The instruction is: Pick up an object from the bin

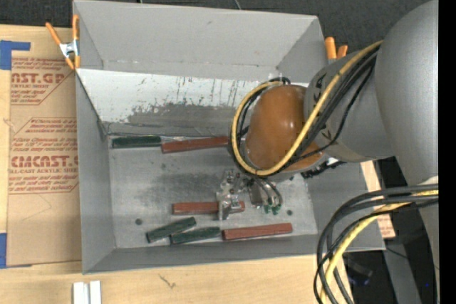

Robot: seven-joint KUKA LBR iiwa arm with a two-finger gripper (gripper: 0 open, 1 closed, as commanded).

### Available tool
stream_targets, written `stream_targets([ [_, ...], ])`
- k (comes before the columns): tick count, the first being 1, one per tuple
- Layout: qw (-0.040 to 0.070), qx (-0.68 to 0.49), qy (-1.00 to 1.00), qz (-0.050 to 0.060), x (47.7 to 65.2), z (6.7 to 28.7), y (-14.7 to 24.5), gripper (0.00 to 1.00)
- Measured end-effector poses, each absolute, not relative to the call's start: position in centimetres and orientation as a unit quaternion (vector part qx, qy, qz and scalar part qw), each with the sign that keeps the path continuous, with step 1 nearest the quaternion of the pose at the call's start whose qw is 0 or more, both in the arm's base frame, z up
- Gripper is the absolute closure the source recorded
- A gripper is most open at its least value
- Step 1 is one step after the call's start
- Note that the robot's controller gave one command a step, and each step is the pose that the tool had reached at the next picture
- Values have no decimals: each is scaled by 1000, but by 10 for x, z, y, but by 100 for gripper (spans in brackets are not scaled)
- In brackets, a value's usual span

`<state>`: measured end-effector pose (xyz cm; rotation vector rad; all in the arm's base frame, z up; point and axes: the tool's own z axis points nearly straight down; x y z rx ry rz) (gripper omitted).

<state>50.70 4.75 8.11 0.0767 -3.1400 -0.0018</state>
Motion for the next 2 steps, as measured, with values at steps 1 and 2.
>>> stream_targets([
  [1, 6, 89, -996, 2, 524, 78, 56, 100],
  [2, -3, 91, -996, -1, 506, 243, 85, 100],
])
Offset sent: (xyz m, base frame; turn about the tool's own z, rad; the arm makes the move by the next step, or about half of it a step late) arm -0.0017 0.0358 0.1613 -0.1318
